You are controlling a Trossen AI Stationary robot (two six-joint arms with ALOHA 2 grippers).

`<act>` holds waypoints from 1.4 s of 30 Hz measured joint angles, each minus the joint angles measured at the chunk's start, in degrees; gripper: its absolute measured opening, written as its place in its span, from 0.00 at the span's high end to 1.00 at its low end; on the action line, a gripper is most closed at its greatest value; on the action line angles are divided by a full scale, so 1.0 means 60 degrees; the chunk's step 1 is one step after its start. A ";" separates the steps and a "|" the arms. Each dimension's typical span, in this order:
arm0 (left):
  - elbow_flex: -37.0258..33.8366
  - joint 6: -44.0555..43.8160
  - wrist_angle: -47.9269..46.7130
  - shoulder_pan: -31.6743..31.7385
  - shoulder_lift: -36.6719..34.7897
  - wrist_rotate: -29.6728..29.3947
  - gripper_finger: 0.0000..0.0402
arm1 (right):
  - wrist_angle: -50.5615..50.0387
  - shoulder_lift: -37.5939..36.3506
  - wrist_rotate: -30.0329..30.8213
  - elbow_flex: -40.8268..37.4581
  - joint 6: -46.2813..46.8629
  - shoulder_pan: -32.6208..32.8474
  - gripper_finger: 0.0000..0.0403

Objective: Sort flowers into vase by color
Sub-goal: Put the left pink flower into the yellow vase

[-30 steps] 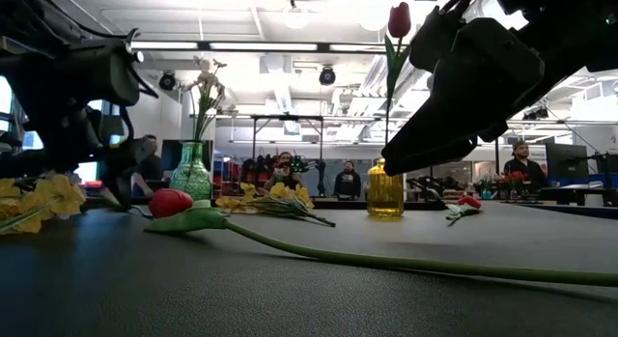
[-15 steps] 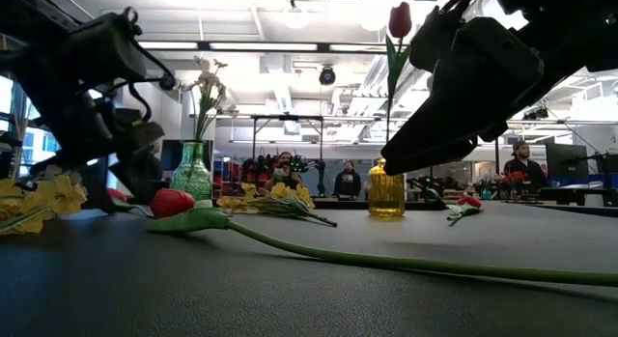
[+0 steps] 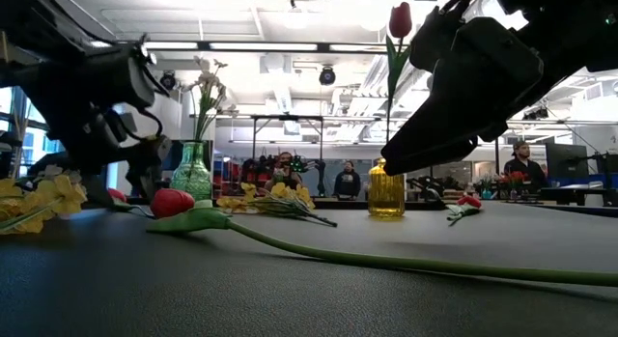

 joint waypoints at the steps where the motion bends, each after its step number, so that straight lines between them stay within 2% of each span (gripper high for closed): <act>1: 0.0000 0.0112 0.0137 0.0072 0.0159 0.0029 0.32 | 0.0000 0.0000 0.0000 0.0000 -0.0001 -0.0003 0.34; 10: 0.0018 0.1160 0.0708 0.0335 0.0961 0.0124 0.58 | 0.0004 0.0000 0.0000 0.0000 0.0000 -0.0003 0.34; 15: 0.0010 0.1889 0.0782 0.0286 0.0595 0.0627 0.80 | 0.0033 0.0000 -0.0037 0.0000 0.0000 -0.0002 0.34; 19: -0.0004 0.2627 0.0926 0.0076 -0.0061 0.1242 0.97 | 0.0029 -0.0076 -0.0555 0.0000 0.0001 -0.0003 0.34; 24: -0.0004 0.3892 0.1742 -0.0419 -0.1045 0.1028 0.98 | 0.0029 -0.0580 -0.0854 0.0000 -0.0241 0.0125 0.34; 29: -0.0004 0.5848 0.3706 -0.1187 -0.1650 0.0866 0.99 | 0.0090 -0.1005 -0.0758 0.0000 -0.1132 0.0488 0.34; 35: 0.0004 0.8704 0.6670 -0.2060 -0.1545 0.0912 1.00 | 0.1391 -0.0680 -0.0866 -0.0004 -0.2439 0.0801 0.34; 42: 0.0007 0.9968 0.8177 -0.2666 -0.0921 0.1089 1.00 | 0.2903 0.0315 -0.0437 -0.0009 -0.2449 0.0672 0.34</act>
